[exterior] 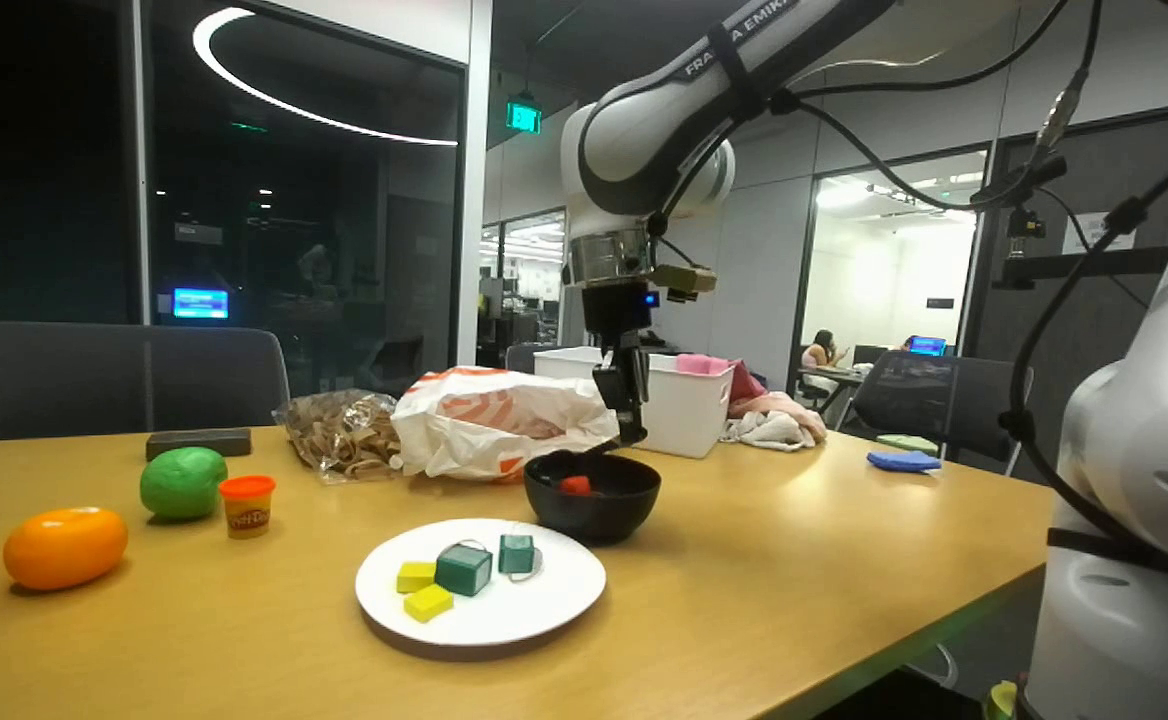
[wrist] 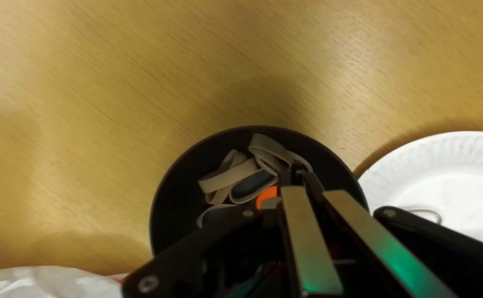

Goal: Use the black spoon to stir in the black bowl

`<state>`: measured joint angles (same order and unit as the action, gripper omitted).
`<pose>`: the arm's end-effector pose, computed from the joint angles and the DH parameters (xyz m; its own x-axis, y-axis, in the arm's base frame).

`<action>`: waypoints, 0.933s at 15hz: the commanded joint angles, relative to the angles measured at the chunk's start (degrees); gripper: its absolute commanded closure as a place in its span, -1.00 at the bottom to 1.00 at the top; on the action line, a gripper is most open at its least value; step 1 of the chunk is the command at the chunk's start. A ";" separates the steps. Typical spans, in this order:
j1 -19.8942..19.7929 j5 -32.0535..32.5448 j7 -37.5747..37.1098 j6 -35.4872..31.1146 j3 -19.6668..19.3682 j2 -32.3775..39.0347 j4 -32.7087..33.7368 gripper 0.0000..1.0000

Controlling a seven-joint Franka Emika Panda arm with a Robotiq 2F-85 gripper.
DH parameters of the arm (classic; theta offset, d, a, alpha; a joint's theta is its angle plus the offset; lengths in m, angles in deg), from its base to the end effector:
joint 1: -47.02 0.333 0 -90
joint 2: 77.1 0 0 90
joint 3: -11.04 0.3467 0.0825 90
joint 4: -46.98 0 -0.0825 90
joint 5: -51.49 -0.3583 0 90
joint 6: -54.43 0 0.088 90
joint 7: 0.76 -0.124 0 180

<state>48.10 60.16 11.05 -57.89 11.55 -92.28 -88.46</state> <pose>0.4106 -0.0007 0.4458 0.9443 0.2840 -0.1661 0.3027 -0.9477 0.1006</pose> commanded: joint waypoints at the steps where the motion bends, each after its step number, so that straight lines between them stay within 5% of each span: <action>1: -0.54 9.77 -8.46 0.43 2.93 -3.90 -0.68 0.81; 7: -0.09 19.85 -17.45 6.55 6.57 -5.02 -0.28 0.81; 14: 0.06 21.95 -20.16 12.12 6.37 -1.44 0.02 0.81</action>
<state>48.07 80.53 -8.09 -47.20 18.02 -95.20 -88.78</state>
